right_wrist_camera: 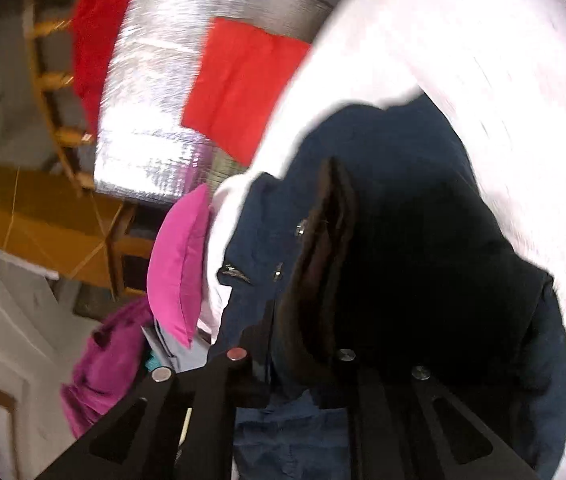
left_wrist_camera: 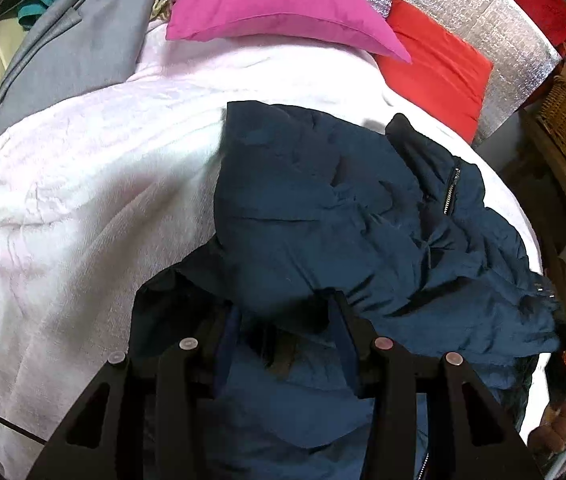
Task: Fold large clothes
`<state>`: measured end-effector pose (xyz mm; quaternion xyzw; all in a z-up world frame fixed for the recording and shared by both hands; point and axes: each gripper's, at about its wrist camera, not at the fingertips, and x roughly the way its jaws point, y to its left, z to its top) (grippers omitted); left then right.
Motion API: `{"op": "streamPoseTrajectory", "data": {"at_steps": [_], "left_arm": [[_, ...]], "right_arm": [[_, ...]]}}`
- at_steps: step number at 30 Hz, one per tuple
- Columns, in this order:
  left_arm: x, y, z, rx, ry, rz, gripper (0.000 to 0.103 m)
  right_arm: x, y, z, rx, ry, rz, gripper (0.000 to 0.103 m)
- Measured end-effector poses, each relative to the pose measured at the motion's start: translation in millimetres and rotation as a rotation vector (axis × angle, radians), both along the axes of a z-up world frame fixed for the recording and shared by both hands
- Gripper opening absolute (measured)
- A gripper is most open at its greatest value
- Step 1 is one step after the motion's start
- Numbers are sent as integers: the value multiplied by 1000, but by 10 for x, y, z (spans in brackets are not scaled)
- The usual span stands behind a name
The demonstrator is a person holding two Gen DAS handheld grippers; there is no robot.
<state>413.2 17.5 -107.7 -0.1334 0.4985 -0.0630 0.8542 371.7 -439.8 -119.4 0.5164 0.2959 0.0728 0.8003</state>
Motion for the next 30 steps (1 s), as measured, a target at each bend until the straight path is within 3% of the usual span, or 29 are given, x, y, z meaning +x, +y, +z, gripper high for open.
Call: {"op": "streamPoseTrajectory", "data": {"at_steps": [2, 4, 6, 8, 11, 23, 25, 30], "left_arm": [[15, -4, -21, 8, 12, -4, 46], [56, -6, -82, 26, 43, -11, 46], [85, 6, -126, 19, 63, -11, 46], [102, 34, -114, 10, 67, -6, 47], [87, 10, -94, 25, 55, -14, 47], [-35, -205, 1, 211, -32, -61, 52], [-56, -241, 11, 240, -46, -68, 52], [-54, -277, 18, 273, -62, -75, 52]], "right_arm": [[-84, 47, 103, -56, 6, 7, 13], [-78, 42, 73, -109, 72, 19, 13], [-8, 61, -98, -159, 178, 31, 17], [66, 56, -200, -164, 221, 56, 17], [69, 0, -238, -140, 226, 64, 18], [61, -66, -336, -39, 233, 66, 25], [50, -55, -319, -57, 230, 62, 25], [46, 66, -131, -229, 217, 40, 24]]}}
